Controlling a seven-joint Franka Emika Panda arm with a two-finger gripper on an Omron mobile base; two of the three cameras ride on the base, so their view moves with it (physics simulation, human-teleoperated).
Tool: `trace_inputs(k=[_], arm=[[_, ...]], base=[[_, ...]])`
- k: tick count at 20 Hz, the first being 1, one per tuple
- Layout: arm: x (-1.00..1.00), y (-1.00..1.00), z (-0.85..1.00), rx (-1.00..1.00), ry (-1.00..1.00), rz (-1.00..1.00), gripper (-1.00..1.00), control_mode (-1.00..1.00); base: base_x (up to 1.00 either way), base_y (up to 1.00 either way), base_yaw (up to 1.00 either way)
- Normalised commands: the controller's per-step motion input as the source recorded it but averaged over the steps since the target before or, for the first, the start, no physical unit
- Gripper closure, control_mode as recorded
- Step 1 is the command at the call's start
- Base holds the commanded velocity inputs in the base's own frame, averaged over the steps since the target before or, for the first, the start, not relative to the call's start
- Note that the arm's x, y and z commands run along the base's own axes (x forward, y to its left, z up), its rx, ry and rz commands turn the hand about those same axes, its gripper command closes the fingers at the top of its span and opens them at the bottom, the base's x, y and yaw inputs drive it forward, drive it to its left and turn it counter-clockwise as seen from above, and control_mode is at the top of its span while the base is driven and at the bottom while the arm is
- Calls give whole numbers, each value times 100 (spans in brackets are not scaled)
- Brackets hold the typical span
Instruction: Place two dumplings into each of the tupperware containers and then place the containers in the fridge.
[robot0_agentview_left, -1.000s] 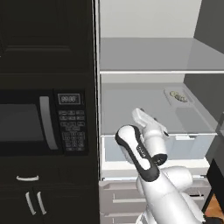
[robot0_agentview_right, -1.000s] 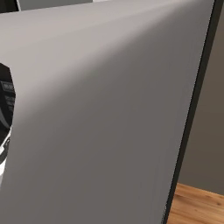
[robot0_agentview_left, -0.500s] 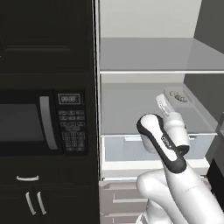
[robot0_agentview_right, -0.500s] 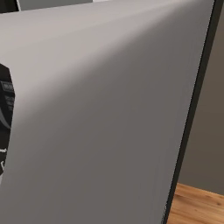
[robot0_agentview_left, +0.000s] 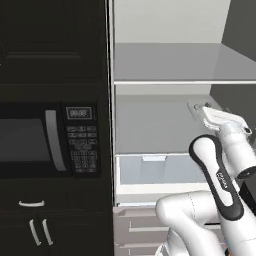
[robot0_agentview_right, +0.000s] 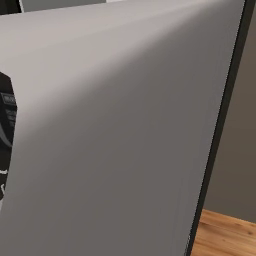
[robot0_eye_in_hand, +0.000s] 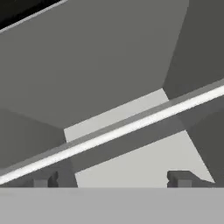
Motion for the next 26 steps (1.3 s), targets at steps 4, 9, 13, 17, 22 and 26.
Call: trace_inputs(k=[4,9,13,17,22,26], arm=[[-21,-16,0,-93,13,0,-100,-100],[-34,-1,0,-99,24,0,-100,-100],[-53,27,-13,-100,50,0,-100,-100],[-53,88,-75,-98,48,-4,-100,-100],[-57,36,-100,-50,20,-7,-100,-100],[-89,-5,-100,-15,3,2,-100,-100]], base=[[0,0,0],[0,0,0],[0,0,0],[0,0,0],[0,0,0],[0,0,0]])
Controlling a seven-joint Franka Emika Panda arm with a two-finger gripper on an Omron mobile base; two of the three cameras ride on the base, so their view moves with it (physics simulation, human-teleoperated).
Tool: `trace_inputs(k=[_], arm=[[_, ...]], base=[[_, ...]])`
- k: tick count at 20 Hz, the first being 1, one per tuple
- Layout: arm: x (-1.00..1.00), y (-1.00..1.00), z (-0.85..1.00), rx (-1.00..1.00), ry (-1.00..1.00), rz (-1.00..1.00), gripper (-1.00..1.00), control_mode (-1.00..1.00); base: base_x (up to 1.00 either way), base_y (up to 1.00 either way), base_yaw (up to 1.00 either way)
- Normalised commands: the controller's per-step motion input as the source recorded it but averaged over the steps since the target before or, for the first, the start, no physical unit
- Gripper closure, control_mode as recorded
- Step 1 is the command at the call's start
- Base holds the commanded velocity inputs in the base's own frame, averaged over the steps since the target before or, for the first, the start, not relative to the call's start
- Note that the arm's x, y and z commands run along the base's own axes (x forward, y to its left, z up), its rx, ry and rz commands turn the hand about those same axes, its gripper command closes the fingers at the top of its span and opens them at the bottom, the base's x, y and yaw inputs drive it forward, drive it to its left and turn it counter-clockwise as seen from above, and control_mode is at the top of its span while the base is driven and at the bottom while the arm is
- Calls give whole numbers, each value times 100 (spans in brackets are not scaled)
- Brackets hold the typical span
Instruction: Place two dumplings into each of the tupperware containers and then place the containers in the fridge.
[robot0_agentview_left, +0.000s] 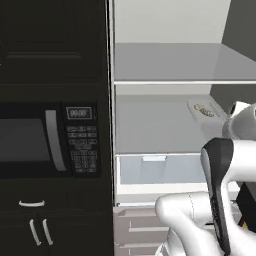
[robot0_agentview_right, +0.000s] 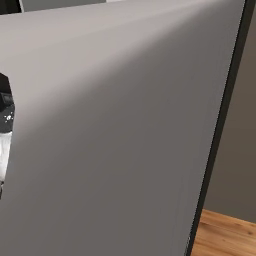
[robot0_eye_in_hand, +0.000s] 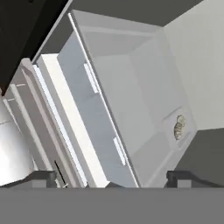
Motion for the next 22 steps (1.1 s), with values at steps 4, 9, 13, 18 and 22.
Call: trace_inputs(k=[4,9,13,18,22], arm=[[-42,38,-99,-8,4,16,-100,-100],[8,98,-99,-40,7,16,-100,-100],[-10,-18,-90,2,0,17,-100,-100],[0,-62,-87,30,-3,22,-100,-100],[-18,5,-26,2,-6,6,-100,-100]], base=[[0,0,0],[0,0,0],[0,0,0],[0,0,0],[0,0,0]])
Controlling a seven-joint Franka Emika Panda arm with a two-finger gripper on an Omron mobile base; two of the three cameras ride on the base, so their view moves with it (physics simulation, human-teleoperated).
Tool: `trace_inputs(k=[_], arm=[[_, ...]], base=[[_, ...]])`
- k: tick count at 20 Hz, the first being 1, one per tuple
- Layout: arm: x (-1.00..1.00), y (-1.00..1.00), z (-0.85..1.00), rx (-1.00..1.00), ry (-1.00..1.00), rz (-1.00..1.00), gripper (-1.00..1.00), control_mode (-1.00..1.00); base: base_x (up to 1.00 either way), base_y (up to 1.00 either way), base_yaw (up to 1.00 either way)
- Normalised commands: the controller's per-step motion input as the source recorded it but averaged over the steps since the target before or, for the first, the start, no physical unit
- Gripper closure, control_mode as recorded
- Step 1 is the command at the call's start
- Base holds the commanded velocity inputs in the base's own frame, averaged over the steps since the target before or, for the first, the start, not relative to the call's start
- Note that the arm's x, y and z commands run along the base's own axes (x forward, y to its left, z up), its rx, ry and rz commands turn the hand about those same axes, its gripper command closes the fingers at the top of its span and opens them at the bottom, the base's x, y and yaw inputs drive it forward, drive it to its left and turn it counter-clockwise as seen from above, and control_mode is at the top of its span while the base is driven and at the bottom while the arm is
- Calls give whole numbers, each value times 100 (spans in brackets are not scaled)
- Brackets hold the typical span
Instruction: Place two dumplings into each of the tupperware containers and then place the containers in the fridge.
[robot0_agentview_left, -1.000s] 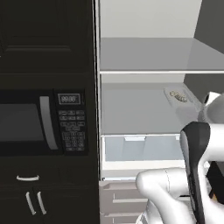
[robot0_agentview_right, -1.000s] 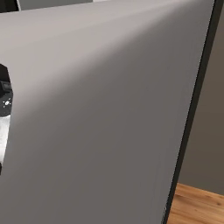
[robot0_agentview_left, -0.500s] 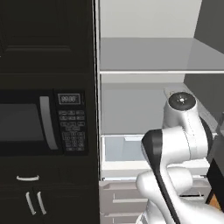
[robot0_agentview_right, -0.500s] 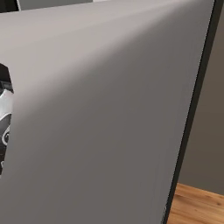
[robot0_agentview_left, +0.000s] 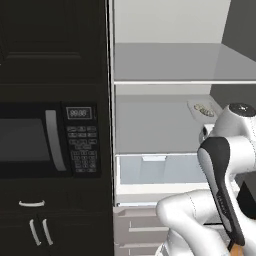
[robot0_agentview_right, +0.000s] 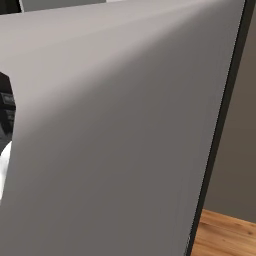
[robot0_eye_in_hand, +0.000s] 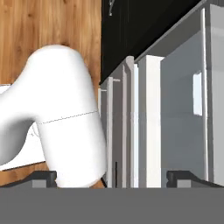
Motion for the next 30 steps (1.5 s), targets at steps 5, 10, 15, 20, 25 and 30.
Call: trace_inputs(k=[5,10,15,20,25,30], arm=[[-28,17,-2,-3,-9,0,-100,100],[0,0,0,0,0,0,-100,100],[0,0,0,0,0,0,-100,100],[0,0,0,0,0,0,-100,100],[0,0,0,0,0,0,-100,100],[0,0,0,0,0,0,-100,100]], base=[[-30,16,7],[-83,47,29],[-54,76,48],[-35,60,51],[-31,56,50],[-31,23,50]])
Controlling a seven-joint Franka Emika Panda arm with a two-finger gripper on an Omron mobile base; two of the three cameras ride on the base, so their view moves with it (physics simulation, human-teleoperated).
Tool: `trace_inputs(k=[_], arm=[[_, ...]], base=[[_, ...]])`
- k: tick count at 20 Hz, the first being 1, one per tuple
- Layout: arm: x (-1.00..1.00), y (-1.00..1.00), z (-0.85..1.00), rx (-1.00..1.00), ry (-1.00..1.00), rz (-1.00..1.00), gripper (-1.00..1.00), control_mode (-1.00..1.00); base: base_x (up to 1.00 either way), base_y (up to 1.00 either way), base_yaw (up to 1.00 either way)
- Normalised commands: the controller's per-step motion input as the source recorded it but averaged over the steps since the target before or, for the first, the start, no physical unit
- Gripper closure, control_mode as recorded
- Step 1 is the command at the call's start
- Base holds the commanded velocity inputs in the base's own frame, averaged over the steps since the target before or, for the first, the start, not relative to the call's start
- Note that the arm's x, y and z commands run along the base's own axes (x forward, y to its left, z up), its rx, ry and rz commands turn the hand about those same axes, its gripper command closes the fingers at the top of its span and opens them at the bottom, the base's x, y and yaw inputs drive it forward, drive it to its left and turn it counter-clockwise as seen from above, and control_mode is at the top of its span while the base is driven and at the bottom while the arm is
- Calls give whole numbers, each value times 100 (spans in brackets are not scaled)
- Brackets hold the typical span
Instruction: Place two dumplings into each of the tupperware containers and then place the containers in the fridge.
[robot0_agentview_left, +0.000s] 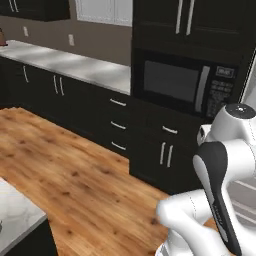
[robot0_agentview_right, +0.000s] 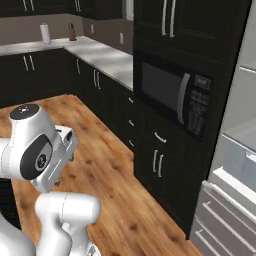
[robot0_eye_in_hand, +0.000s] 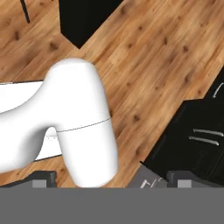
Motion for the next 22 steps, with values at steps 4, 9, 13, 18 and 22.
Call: trace_inputs(k=[4,9,13,18,22], arm=[[0,0,0,0,0,0,-100,100],[0,0,0,0,0,0,-100,100],[0,0,0,0,0,0,-100,100],[0,0,0,0,0,0,-100,100],[0,0,0,0,0,0,-100,100]], base=[[-9,14,45],[-12,44,45],[-19,58,26],[0,65,8],[24,46,29]])
